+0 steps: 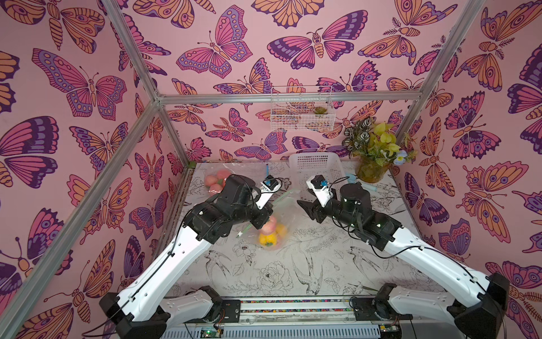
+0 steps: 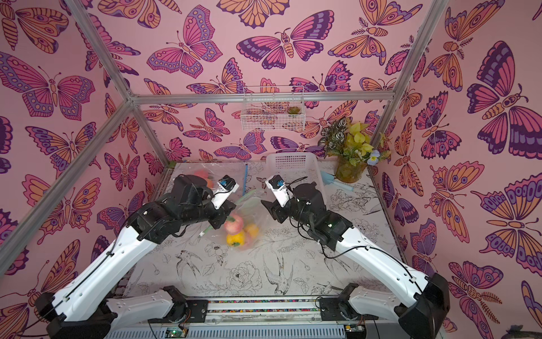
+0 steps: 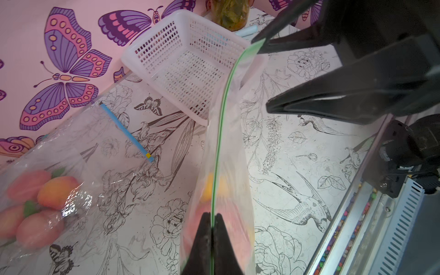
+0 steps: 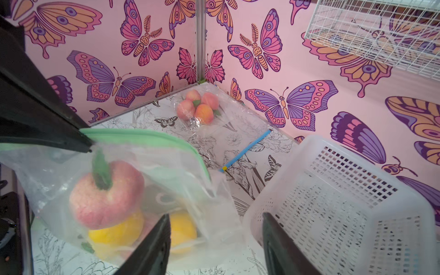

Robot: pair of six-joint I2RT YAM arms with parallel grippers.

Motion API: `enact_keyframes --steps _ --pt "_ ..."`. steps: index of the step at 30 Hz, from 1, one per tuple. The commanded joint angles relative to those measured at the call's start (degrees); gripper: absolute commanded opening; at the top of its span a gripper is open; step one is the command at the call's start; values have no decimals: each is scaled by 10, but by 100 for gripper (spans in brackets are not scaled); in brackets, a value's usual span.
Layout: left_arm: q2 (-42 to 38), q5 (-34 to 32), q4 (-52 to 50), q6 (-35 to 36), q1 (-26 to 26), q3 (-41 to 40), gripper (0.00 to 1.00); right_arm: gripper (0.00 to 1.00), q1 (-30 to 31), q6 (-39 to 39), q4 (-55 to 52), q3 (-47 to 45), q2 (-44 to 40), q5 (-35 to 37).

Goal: Place the peach in a zip-top bag and seal the zipper
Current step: Place the zipper food storage bag at the center of the board.

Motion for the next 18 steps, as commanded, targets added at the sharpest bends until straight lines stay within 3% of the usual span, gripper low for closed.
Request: enact_keyframes --steps 1,18 --pt "-26 -45 -18 -19 12 -20 0 69 -2 -7 24 -11 -22 12" --pt "-73 -293 10 -23 130 -56 0 71 -2 -10 22 -49 -65 85"
